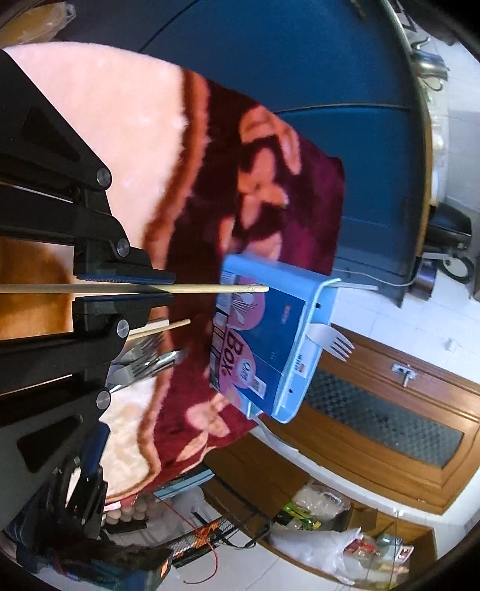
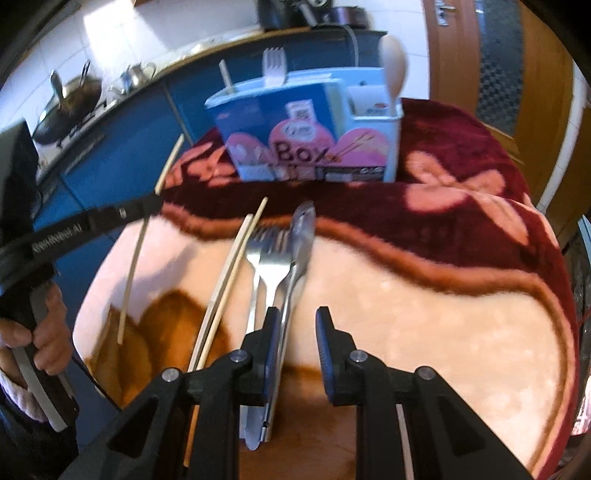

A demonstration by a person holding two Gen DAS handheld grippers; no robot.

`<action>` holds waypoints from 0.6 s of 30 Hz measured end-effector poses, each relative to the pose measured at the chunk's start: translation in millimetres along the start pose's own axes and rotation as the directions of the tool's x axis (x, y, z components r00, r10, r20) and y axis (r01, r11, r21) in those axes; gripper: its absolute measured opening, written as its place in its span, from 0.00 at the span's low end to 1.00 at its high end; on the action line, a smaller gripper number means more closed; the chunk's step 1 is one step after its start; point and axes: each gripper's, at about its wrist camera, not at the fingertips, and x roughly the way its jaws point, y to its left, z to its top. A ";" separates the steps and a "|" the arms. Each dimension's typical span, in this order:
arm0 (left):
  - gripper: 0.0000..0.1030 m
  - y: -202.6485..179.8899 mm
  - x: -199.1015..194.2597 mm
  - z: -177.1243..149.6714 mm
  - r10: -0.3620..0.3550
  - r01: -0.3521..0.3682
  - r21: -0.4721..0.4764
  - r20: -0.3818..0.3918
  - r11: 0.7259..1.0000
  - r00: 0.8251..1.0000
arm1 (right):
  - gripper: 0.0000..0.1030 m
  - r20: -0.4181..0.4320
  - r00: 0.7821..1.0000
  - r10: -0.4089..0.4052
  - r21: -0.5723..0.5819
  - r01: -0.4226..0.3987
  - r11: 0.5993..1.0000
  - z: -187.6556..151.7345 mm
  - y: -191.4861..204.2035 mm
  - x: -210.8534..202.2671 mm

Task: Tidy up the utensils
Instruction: 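Lift the chopstick with the left gripper while the right gripper grasps the metal knife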

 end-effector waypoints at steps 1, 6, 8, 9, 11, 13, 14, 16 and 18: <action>0.04 1.1 -0.8 0.1 -0.005 0.005 -0.001 0.003 1.000 1.000 | 0.21 -0.013 1.000 -0.008 -0.015 0.008 1.000 0.8 2.8 2.5; 0.04 5.2 -5.9 -2.0 -0.025 0.026 -0.014 0.016 1.000 1.000 | 0.21 -0.076 0.997 -0.016 -0.031 0.013 0.999 5.0 6.8 15.4; 0.04 6.1 -6.1 -3.2 -0.028 0.028 -0.014 0.016 1.000 0.999 | 0.21 -0.103 0.995 -0.017 -0.027 0.015 1.000 9.6 5.9 21.7; 0.04 7.0 -6.8 -4.2 -0.029 0.029 -0.014 0.017 0.999 0.999 | 0.21 -0.107 0.994 -0.021 -0.028 0.019 0.999 12.0 5.6 22.8; 0.04 8.2 -8.2 -5.2 -0.037 0.037 -0.014 0.021 0.999 0.999 | 0.21 -0.126 0.992 -0.024 -0.029 0.021 0.999 17.4 3.8 25.8; 0.04 8.2 -9.4 -6.1 -0.044 0.044 -0.011 0.026 0.999 0.999 | 0.21 -0.151 0.988 -0.021 -0.030 0.017 0.999 22.7 2.1 29.9; 0.04 8.6 -9.9 -6.4 -0.045 0.046 -0.010 0.028 0.999 0.999 | 0.22 -0.160 0.987 -0.022 -0.032 0.017 0.999 24.7 1.8 31.7; 0.04 9.3 -10.9 -6.3 -0.048 0.048 -0.011 0.033 0.999 0.998 | 0.22 -0.179 0.984 -0.023 -0.031 0.018 0.999 30.2 1.2 34.8; 0.04 9.7 -12.0 -5.7 -0.049 0.049 -0.012 0.037 0.999 0.998 | 0.22 -0.192 0.981 -0.032 -0.041 0.025 0.999 35.1 2.8 36.4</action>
